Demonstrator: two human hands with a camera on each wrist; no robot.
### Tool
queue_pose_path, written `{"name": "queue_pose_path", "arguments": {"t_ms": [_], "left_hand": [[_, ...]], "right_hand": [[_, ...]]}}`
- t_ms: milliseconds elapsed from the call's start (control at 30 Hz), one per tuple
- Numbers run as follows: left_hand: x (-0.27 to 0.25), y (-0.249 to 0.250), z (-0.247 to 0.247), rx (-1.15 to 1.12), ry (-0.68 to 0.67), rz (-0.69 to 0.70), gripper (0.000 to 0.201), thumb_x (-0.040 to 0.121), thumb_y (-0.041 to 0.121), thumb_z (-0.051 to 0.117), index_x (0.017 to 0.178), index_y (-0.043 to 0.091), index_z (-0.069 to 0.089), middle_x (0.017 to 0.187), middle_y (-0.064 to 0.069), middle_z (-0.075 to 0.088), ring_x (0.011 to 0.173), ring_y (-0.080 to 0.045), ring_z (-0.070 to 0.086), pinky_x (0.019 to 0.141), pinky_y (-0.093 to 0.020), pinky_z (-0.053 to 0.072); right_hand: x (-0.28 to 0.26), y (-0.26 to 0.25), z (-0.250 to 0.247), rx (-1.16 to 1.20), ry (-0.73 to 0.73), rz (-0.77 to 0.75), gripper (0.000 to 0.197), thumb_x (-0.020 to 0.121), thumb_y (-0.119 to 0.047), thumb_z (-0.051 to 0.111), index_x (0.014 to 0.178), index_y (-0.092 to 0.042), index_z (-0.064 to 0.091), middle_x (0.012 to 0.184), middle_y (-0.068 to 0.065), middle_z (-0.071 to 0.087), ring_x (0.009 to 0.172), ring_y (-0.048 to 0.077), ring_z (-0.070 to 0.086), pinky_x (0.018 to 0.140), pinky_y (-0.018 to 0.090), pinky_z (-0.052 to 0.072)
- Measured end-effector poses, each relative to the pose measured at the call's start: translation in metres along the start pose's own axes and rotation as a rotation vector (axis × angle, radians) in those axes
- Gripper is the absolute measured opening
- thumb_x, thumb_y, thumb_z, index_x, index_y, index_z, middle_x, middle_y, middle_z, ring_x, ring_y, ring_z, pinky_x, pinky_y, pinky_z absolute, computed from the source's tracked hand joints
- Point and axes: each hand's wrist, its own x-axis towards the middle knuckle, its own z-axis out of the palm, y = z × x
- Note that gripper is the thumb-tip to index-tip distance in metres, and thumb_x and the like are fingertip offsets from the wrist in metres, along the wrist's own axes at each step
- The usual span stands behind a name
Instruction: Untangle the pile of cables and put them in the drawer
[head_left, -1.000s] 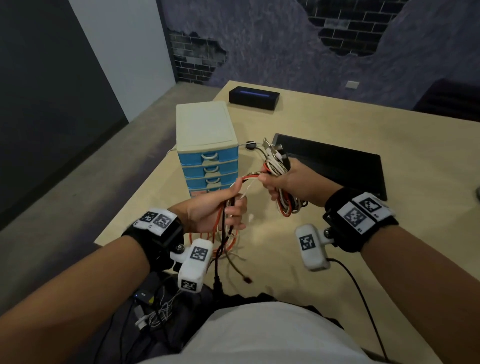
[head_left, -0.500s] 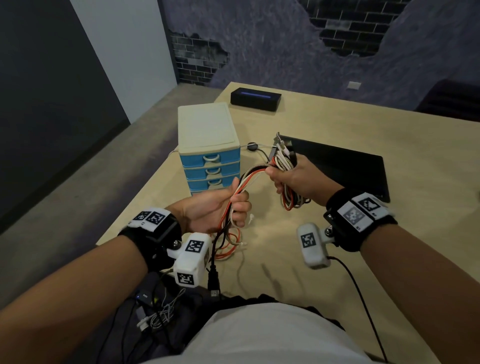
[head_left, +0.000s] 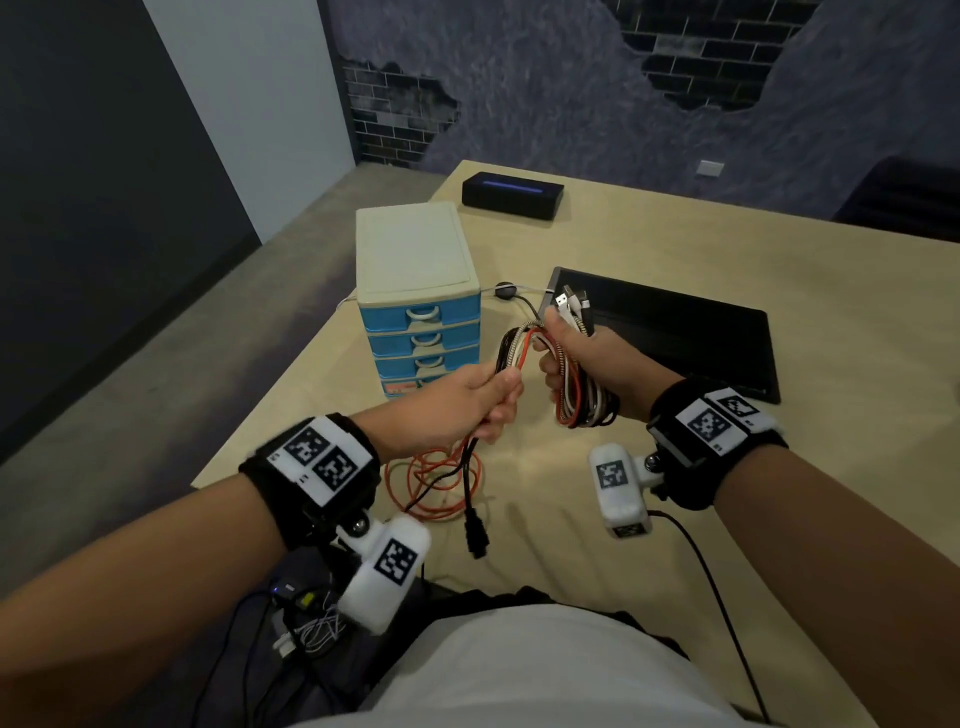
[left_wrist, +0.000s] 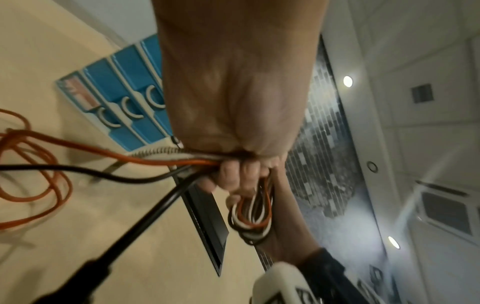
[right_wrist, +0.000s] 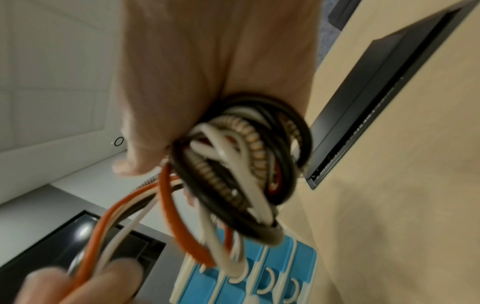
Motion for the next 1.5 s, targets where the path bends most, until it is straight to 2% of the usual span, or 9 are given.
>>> {"name": "queue_pose_path", "arguments": {"t_ms": [300,533,700,800,967,1100,1200,1400,1500], "left_hand": [[0.013,0.003,0.027,0.708,0.221,0.122,0.029,0.102,0.032,0.033,0.096,0.008,0.048,0.078,-0.007,0.056,0.07,-0.024,0.054,0.068,-0.036,0.046],[0.018,0.013,0.032,0.711,0.297,0.11,0.032,0.101,0.035,0.032,0.096,0.008,0.048,0.088,-0.016,0.061,0.079,-0.033,0.061,0.077,-0.047,0.051],[0.021,0.022,0.031,0.747,0.265,0.082,0.027,0.103,0.03,0.03,0.09,0.011,0.043,0.088,-0.008,0.051,0.076,-0.029,0.057,0.073,-0.04,0.049],[0.021,0.028,0.033,0.73,0.224,0.061,0.031,0.104,0.025,0.029,0.11,-0.001,0.046,0.097,-0.013,0.051,0.079,-0.027,0.055,0.071,-0.037,0.045],[0.026,0.037,0.03,0.73,0.161,0.005,0.037,0.104,0.021,0.028,0.129,-0.003,0.04,0.114,-0.023,0.057,0.097,-0.033,0.058,0.075,-0.029,0.04],[0.025,0.047,0.019,0.799,0.038,-0.065,0.036,0.104,0.026,0.029,0.125,0.0,0.041,0.098,-0.019,0.067,0.075,-0.029,0.067,0.063,-0.029,0.046],[0.023,0.039,0.007,0.812,0.001,-0.103,0.026,0.099,0.031,0.041,0.096,0.008,0.054,0.069,-0.002,0.066,0.053,-0.01,0.064,0.054,-0.021,0.048],[0.015,0.002,0.012,0.576,-0.153,-0.122,0.036,0.1,0.033,0.042,0.076,0.013,0.059,0.06,0.002,0.066,0.062,-0.012,0.066,0.057,-0.016,0.047],[0.014,-0.002,0.017,0.545,-0.185,-0.04,0.041,0.102,0.032,0.039,0.077,0.01,0.064,0.069,0.0,0.068,0.067,-0.008,0.062,0.065,-0.018,0.047]], "right_hand": [[-0.001,-0.002,0.014,0.103,-0.018,0.027,0.062,0.084,-0.071,0.049,0.084,-0.011,0.064,0.073,0.006,0.063,0.059,0.015,0.062,0.058,0.026,0.053],[0.001,-0.005,0.016,0.217,-0.032,0.023,0.069,0.06,-0.077,0.062,0.085,-0.013,0.068,0.087,0.007,0.066,0.072,0.016,0.063,0.071,0.028,0.053],[-0.005,-0.004,0.015,0.223,-0.011,-0.02,0.057,0.068,-0.061,0.075,0.091,-0.01,0.066,0.095,0.015,0.06,0.058,0.011,0.06,0.061,0.024,0.053],[-0.007,-0.004,0.016,0.045,0.088,-0.027,0.053,0.068,-0.053,0.078,0.089,-0.005,0.073,0.09,0.02,0.063,0.074,0.026,0.063,0.074,0.036,0.053],[-0.004,-0.006,0.022,-0.089,0.306,-0.162,0.027,0.084,-0.022,0.067,0.078,0.005,0.07,0.072,0.015,0.06,0.061,0.02,0.056,0.062,0.031,0.048],[-0.003,-0.011,0.022,-0.117,0.389,-0.209,0.021,0.084,-0.016,0.064,0.08,0.004,0.066,0.072,0.012,0.059,0.066,0.019,0.056,0.065,0.03,0.049],[-0.002,-0.015,0.018,-0.066,0.407,-0.247,0.018,0.087,-0.013,0.064,0.071,-0.006,0.065,0.067,0.008,0.067,0.068,0.021,0.066,0.079,0.039,0.058],[0.0,-0.015,0.008,0.073,0.469,-0.264,0.031,0.084,-0.02,0.069,0.086,0.01,0.062,0.097,0.028,0.069,0.098,0.034,0.07,0.088,0.051,0.054],[-0.003,-0.015,0.016,0.177,0.378,-0.263,0.021,0.091,-0.016,0.063,0.088,0.004,0.069,0.094,0.017,0.075,0.098,0.026,0.072,0.092,0.042,0.055]]}}
